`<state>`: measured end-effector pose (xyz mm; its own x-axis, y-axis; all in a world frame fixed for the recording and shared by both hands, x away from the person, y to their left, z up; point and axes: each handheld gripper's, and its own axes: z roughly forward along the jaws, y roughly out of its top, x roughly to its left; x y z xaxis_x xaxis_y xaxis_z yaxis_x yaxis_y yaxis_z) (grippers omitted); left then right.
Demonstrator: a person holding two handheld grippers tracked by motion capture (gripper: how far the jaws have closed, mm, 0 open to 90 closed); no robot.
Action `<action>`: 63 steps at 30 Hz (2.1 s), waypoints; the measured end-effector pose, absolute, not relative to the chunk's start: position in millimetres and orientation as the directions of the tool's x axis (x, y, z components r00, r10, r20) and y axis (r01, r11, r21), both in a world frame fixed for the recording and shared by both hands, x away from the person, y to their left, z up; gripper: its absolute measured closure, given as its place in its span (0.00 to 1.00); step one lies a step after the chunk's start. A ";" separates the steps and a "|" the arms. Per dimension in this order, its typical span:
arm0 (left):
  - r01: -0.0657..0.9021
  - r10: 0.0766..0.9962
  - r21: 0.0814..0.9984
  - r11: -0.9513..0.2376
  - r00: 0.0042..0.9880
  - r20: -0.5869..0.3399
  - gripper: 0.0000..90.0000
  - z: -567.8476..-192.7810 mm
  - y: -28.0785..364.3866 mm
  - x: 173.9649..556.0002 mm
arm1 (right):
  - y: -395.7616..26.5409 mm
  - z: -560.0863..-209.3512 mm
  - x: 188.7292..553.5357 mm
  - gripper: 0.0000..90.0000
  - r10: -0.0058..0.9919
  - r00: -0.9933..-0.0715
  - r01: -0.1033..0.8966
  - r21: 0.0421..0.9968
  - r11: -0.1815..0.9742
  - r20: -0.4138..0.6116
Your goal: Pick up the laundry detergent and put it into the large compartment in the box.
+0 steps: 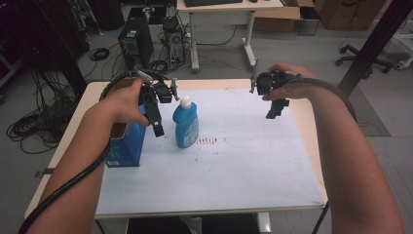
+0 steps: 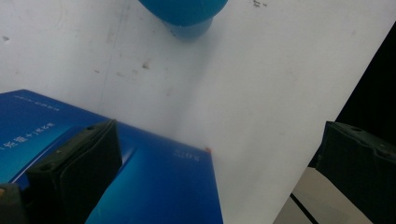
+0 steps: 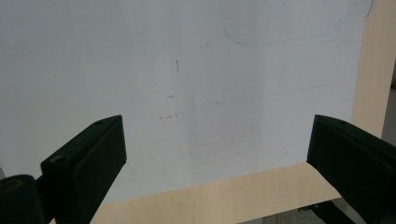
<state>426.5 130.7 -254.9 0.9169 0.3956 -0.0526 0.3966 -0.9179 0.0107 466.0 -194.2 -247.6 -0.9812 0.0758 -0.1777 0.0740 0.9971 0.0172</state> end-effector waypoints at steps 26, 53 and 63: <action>0.550 0.541 0.058 -0.833 0.833 -0.113 0.00 -237.6 117.7 427.8 | -197.8 -257.2 471.0 0.05 0.065 -0.980 0.064 0.016 0.998 -0.190; 0.720 0.716 0.026 -0.694 0.693 -0.088 0.00 -222.2 75.5 444.9 | -211.9 -261.7 472.4 0.05 0.046 -0.982 0.039 0.039 0.998 -0.184; 0.793 0.791 0.053 -0.607 0.610 -0.048 0.00 -221.3 71.3 450.9 | -212.0 -264.9 472.8 0.05 0.048 -0.982 0.042 0.034 0.999 -0.181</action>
<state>450.9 71.3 -221.3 0.6095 0.7913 -0.0481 0.7926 -0.6073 0.0534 472.8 -212.0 -264.9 -0.9823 0.0479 -0.1809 0.0424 0.9985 0.0340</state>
